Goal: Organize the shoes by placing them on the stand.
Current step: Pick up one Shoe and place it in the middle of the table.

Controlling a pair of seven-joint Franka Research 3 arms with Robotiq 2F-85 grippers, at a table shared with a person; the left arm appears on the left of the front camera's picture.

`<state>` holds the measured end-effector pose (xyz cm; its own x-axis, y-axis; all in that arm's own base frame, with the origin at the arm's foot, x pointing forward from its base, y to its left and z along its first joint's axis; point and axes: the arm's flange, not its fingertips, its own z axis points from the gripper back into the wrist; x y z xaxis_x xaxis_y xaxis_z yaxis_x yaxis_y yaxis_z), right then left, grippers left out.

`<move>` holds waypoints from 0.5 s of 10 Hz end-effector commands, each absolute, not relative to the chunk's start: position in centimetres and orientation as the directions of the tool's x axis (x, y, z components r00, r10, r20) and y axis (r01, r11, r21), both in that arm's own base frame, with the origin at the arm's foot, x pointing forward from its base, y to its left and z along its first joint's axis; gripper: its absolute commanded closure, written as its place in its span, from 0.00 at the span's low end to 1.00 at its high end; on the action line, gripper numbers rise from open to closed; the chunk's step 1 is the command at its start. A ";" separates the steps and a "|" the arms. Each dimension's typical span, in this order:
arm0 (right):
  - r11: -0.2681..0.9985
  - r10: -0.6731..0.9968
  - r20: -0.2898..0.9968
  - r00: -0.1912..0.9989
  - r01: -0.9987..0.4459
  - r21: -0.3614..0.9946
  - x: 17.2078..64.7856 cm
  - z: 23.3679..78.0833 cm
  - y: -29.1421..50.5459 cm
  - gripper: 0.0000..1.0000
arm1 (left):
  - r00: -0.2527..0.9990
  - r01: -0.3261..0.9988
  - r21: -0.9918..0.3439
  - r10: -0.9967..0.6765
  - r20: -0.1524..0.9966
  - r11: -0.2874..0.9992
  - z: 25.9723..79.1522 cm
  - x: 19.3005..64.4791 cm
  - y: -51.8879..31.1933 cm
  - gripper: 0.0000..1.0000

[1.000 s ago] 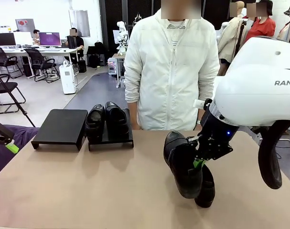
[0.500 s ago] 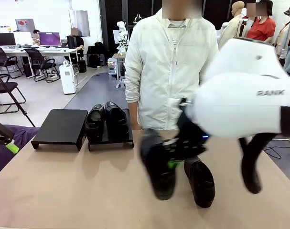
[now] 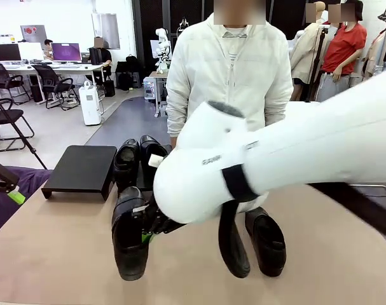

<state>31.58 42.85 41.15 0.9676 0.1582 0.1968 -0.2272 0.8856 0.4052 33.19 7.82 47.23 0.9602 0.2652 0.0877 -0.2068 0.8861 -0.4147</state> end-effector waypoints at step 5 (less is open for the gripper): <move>0.949 0.022 0.113 0.993 -0.056 0.310 33.7 37.0 46.8 1.00 | 0.957 -0.218 -0.408 0.277 0.090 0.886 47.2 33.1 7.8 0.00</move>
